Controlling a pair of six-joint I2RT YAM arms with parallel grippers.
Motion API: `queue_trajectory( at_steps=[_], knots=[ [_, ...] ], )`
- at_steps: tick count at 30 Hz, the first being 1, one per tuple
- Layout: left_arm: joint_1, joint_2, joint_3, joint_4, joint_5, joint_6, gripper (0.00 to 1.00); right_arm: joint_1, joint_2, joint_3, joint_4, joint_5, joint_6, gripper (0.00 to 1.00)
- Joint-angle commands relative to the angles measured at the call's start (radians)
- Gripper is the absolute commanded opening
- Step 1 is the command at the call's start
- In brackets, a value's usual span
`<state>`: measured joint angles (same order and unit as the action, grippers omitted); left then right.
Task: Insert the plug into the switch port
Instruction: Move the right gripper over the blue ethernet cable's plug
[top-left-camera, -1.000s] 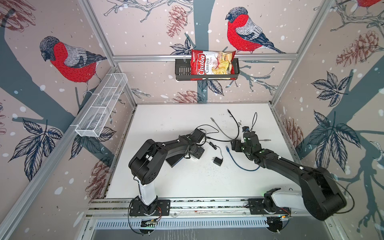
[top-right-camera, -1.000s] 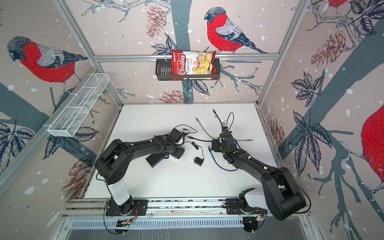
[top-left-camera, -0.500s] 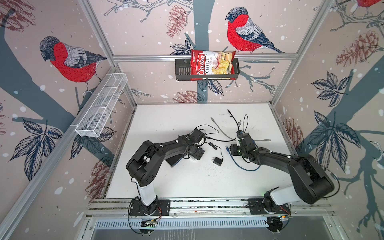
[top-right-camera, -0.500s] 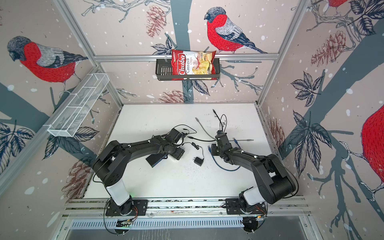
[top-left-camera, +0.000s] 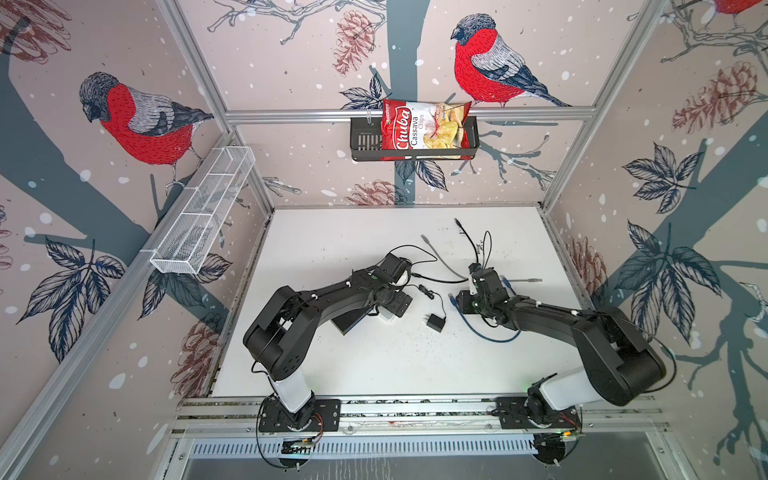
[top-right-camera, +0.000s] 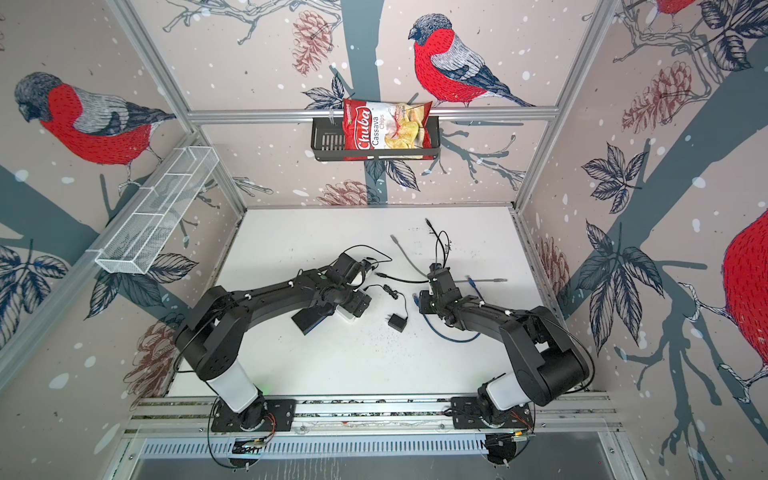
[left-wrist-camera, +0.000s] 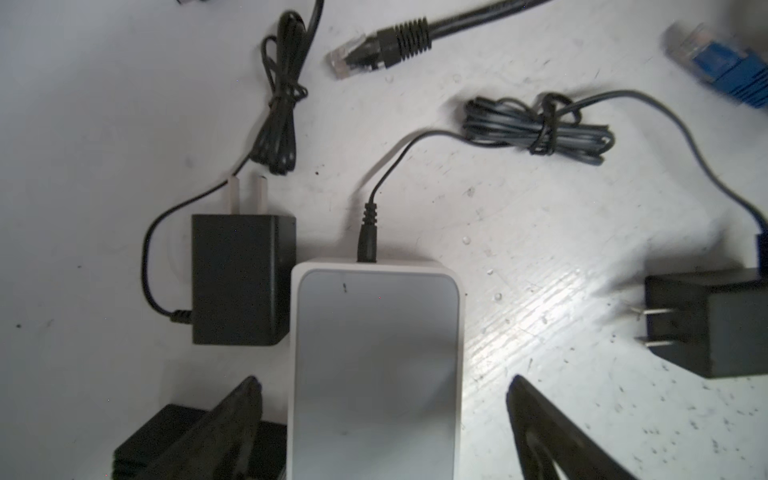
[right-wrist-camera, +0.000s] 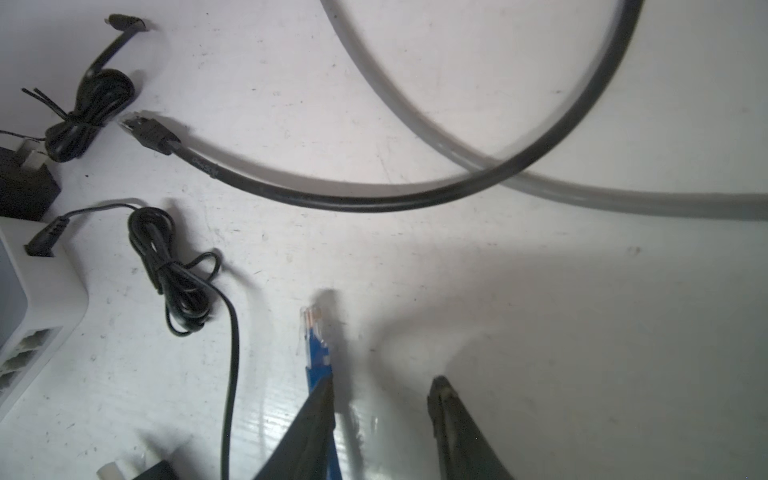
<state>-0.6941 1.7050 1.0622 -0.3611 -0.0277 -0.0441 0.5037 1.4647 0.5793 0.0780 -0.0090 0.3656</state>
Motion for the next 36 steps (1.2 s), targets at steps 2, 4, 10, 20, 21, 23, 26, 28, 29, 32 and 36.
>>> queue_trajectory(
  at_steps=[2, 4, 10, 20, 21, 23, 26, 28, 29, 32, 36],
  knots=[
    [0.001, -0.027, 0.011, 0.042, 0.019, 0.001, 0.96, 0.011, -0.040, -0.008, 0.006, 0.002, 0.002, 0.41],
    [-0.001, -0.038, 0.008, 0.066, 0.031, 0.000, 0.96, 0.017, -0.045, -0.010, -0.001, -0.005, -0.003, 0.41],
    [-0.014, -0.075, -0.020, 0.157, 0.086, 0.004, 0.96, 0.033, -0.020, -0.021, -0.004, -0.031, -0.010, 0.30],
    [-0.014, -0.123, -0.059, 0.302, 0.175, -0.060, 0.97, 0.045, 0.002, -0.026, -0.001, -0.036, -0.002, 0.24],
    [-0.015, -0.126, -0.059, 0.313, 0.172, -0.065, 0.97, 0.045, 0.003, -0.024, -0.002, -0.034, -0.003, 0.24],
    [-0.015, -0.142, -0.059, 0.333, 0.161, -0.072, 0.97, 0.044, 0.006, -0.021, -0.007, -0.029, -0.004, 0.26],
    [-0.015, -0.166, -0.094, 0.360, 0.157, -0.076, 0.97, 0.050, -0.005, -0.021, -0.006, -0.028, -0.006, 0.31],
    [-0.015, -0.182, -0.111, 0.387, 0.172, -0.078, 0.97, 0.054, -0.010, -0.021, -0.006, -0.023, -0.011, 0.32],
    [-0.014, -0.188, -0.117, 0.394, 0.176, -0.081, 0.97, 0.053, -0.006, -0.018, -0.012, -0.019, -0.011, 0.33],
    [-0.015, -0.204, -0.127, 0.407, 0.177, -0.084, 0.97, 0.063, -0.017, -0.018, -0.018, -0.006, -0.010, 0.34],
    [-0.015, -0.217, -0.140, 0.413, 0.164, -0.093, 0.97, 0.115, -0.090, -0.031, -0.021, -0.017, -0.027, 0.36]
  ],
)
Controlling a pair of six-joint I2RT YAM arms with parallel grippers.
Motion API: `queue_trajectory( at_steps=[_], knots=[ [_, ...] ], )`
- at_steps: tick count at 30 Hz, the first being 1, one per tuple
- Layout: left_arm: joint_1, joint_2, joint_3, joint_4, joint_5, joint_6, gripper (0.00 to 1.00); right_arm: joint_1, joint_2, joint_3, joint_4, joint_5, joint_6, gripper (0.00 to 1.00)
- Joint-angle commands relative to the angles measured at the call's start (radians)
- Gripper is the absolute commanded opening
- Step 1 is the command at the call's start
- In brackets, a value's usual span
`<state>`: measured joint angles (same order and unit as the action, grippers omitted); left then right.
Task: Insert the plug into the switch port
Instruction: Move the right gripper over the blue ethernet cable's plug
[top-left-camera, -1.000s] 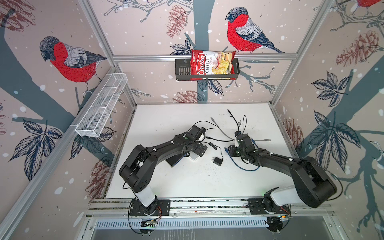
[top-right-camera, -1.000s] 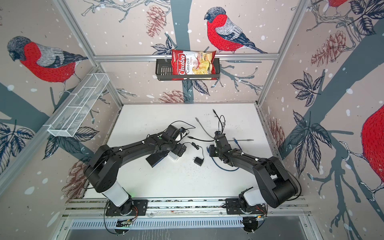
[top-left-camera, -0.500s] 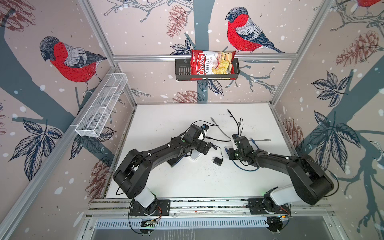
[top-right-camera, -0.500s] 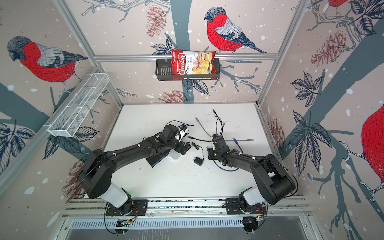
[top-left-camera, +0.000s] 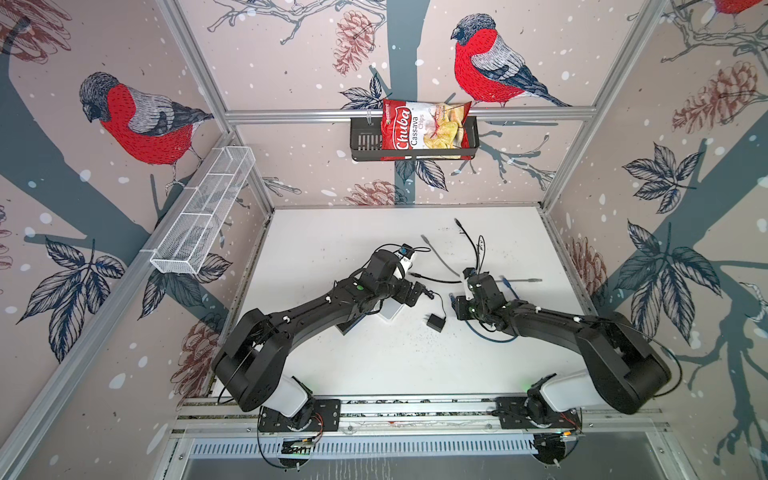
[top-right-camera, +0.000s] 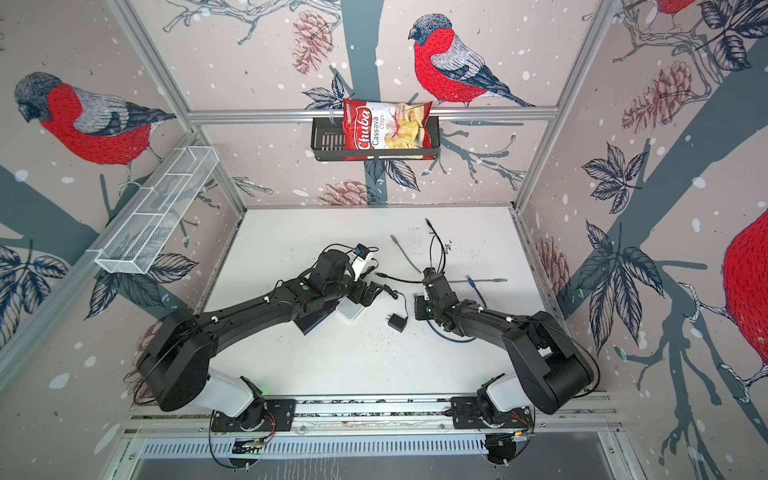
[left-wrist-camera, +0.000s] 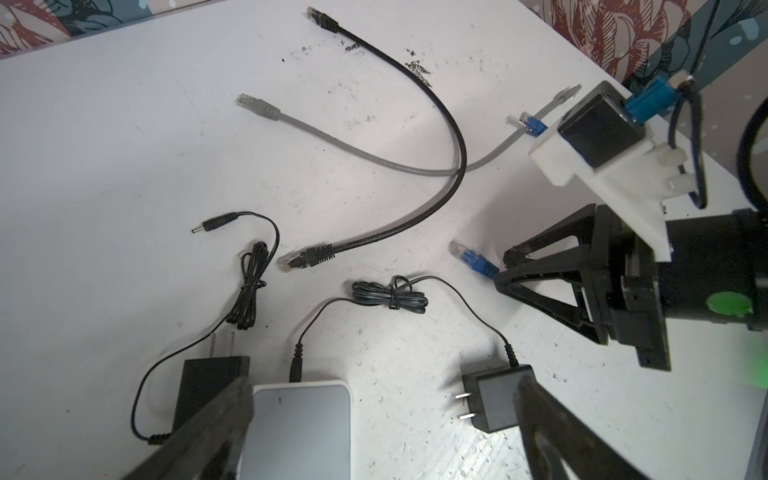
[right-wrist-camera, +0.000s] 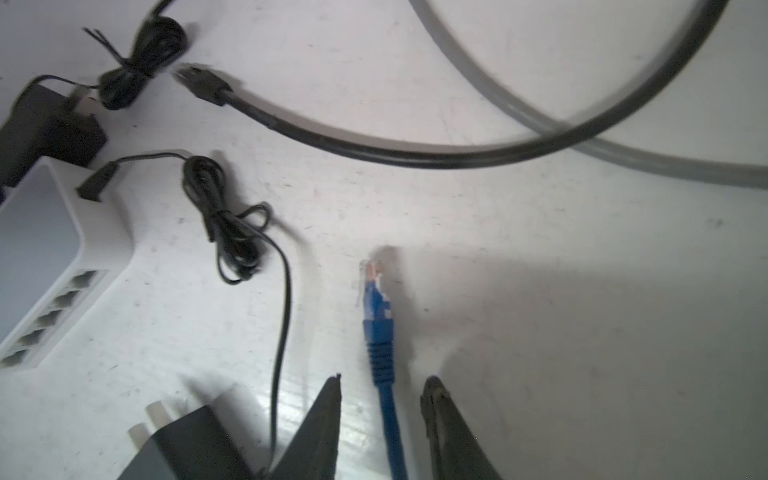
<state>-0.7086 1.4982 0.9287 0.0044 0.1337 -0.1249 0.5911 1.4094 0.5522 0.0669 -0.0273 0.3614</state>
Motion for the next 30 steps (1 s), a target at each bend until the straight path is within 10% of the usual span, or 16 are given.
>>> queue_trajectory(
  at_steps=[1, 16, 30],
  knots=[
    [0.000, -0.012, -0.010, 0.052, 0.001, -0.016, 0.97, 0.051, -0.059, -0.006, -0.017, -0.011, -0.032, 0.36],
    [0.003, -0.066, -0.069, 0.104, -0.141, -0.075, 0.96, 0.256, -0.072, -0.017, -0.067, -0.296, -0.059, 0.37],
    [0.006, -0.159, -0.170, 0.207, -0.192, -0.078, 0.96, 0.138, 0.051, 0.043, -0.062, -0.143, -0.062, 0.37]
  ],
)
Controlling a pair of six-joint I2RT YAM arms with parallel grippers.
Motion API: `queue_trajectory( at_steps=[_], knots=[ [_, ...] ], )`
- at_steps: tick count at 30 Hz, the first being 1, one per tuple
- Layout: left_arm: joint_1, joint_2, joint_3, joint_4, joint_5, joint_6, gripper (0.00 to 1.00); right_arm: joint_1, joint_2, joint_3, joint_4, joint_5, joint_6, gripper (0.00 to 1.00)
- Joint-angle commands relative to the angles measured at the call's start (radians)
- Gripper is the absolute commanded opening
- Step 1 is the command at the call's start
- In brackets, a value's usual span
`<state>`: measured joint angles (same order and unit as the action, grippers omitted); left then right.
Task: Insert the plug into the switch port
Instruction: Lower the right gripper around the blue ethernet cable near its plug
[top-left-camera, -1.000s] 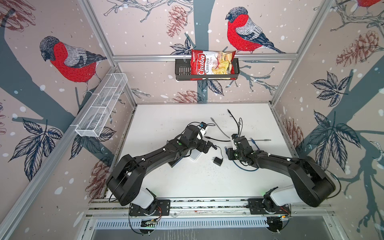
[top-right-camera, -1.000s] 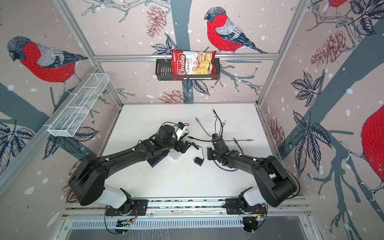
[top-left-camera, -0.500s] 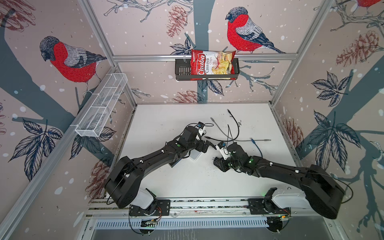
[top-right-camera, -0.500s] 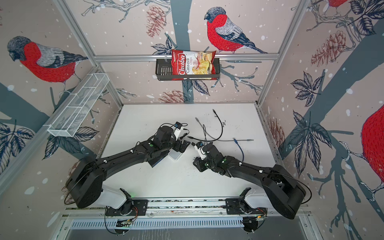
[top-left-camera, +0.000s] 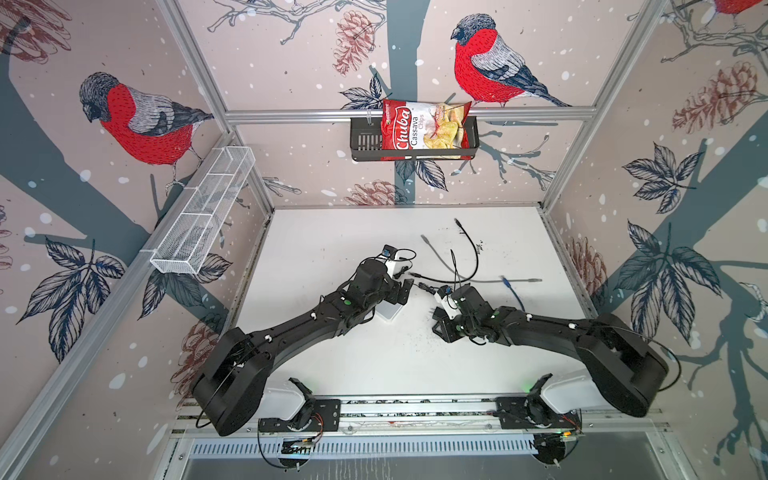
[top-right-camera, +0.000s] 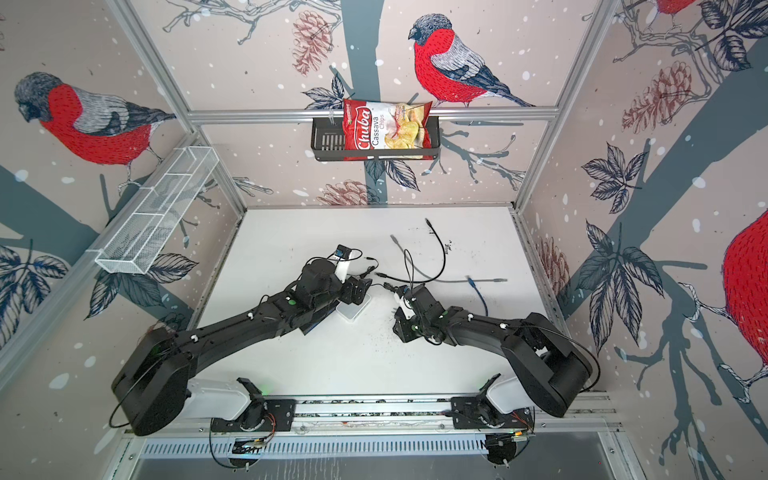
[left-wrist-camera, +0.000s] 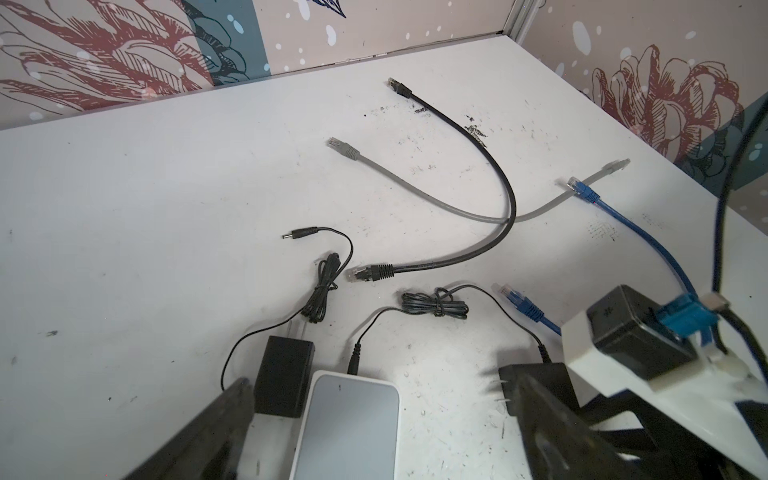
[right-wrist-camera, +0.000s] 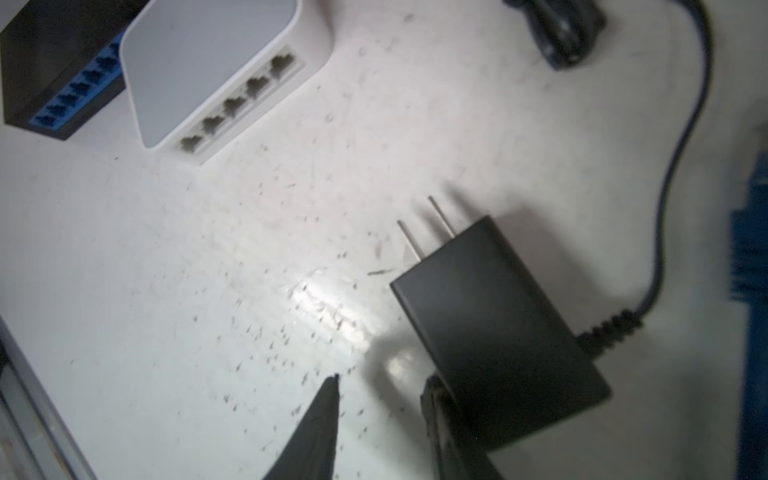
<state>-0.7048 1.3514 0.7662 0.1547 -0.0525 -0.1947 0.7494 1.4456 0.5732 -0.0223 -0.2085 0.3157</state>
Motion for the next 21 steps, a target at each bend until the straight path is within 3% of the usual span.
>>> queue_trajectory(
  at_steps=[1, 14, 21],
  knots=[
    [0.002, -0.016, -0.011, 0.061, -0.004, -0.010, 0.96, -0.033, 0.024, 0.034, 0.035, 0.038, -0.021, 0.37],
    [0.002, -0.021, -0.033, 0.061, 0.005, -0.019, 0.96, -0.137, 0.224, 0.236, 0.032, 0.109, -0.092, 0.37],
    [0.003, -0.017, -0.038, 0.071, 0.011, -0.018, 0.97, -0.162, 0.221, 0.275, 0.025, 0.101, -0.111, 0.39]
  ],
)
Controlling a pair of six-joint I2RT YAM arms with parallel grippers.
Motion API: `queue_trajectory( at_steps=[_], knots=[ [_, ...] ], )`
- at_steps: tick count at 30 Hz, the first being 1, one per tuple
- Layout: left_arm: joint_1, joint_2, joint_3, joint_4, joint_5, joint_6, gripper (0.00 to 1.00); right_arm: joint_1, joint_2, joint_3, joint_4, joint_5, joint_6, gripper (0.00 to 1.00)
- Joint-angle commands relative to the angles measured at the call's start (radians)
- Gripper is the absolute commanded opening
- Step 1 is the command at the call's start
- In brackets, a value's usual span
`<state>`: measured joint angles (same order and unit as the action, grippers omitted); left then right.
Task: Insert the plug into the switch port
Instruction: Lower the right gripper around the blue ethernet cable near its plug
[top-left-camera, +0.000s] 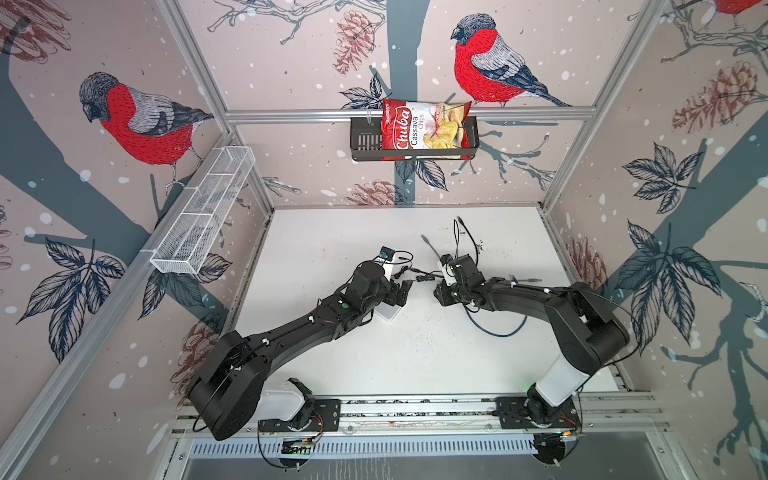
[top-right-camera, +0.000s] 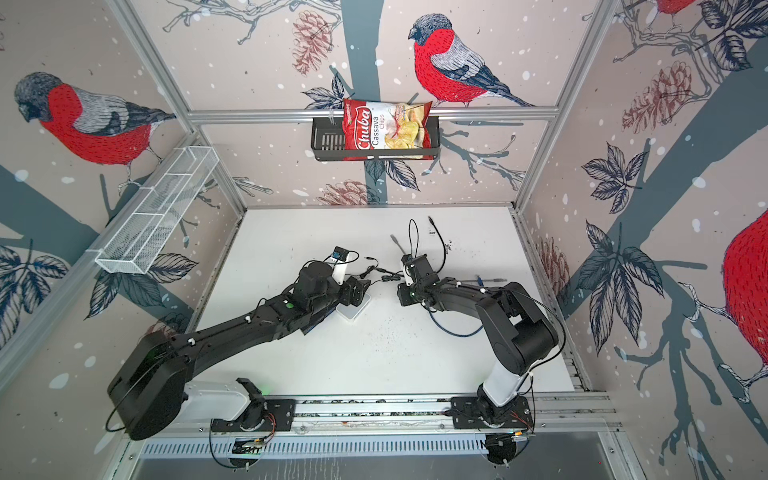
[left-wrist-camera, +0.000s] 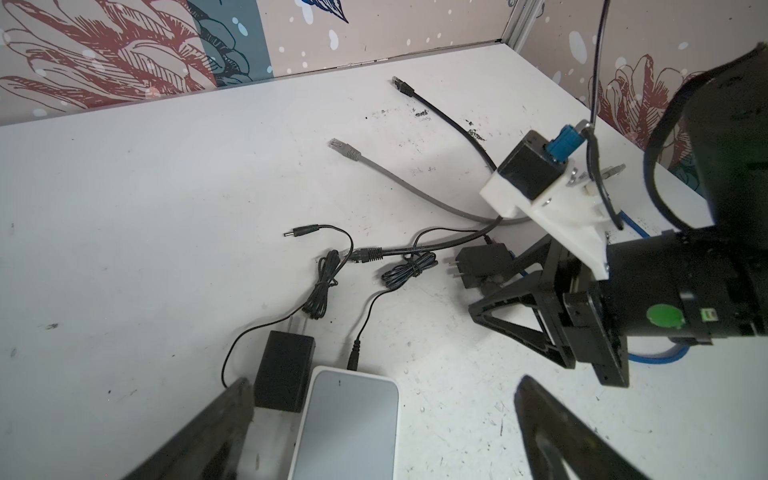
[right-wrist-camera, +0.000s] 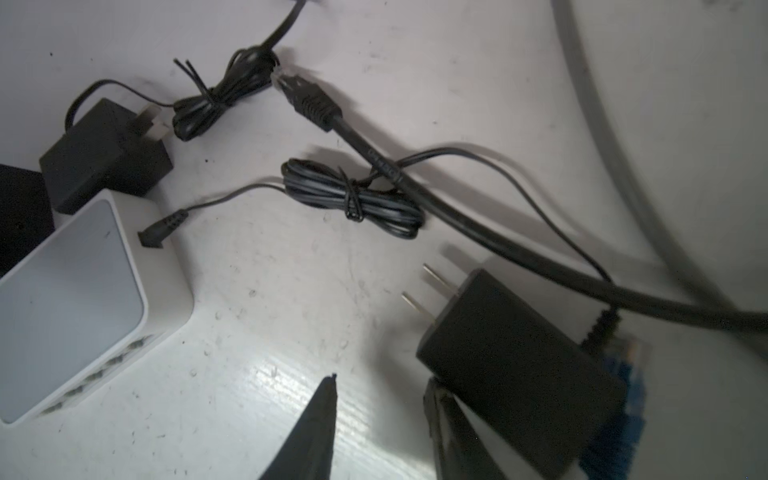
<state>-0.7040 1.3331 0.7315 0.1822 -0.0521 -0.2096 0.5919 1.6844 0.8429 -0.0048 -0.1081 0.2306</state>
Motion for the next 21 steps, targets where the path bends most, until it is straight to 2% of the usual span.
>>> queue_trajectory(
  at_steps=[1, 4, 9, 13, 21],
  knots=[
    [0.003, 0.001, -0.004, 0.043, 0.010, -0.004, 0.97, -0.004, -0.032, 0.000, 0.005, -0.003, -0.027, 0.39],
    [0.001, 0.000, -0.007, 0.050, 0.011, -0.008, 0.97, -0.006, -0.097, -0.030, -0.011, 0.006, -0.012, 0.39],
    [0.002, 0.005, -0.007, 0.072, 0.021, -0.009, 0.97, -0.020, -0.172, -0.089, -0.068, 0.088, 0.041, 0.39],
    [0.002, 0.016, 0.002, 0.074, 0.032, -0.016, 0.97, -0.020, -0.182, -0.109, -0.129, 0.172, 0.076, 0.38],
    [0.002, 0.028, 0.003, 0.111, 0.092, -0.025, 0.97, -0.024, -0.201, -0.152, -0.125, 0.207, 0.128, 0.37]
  ],
)
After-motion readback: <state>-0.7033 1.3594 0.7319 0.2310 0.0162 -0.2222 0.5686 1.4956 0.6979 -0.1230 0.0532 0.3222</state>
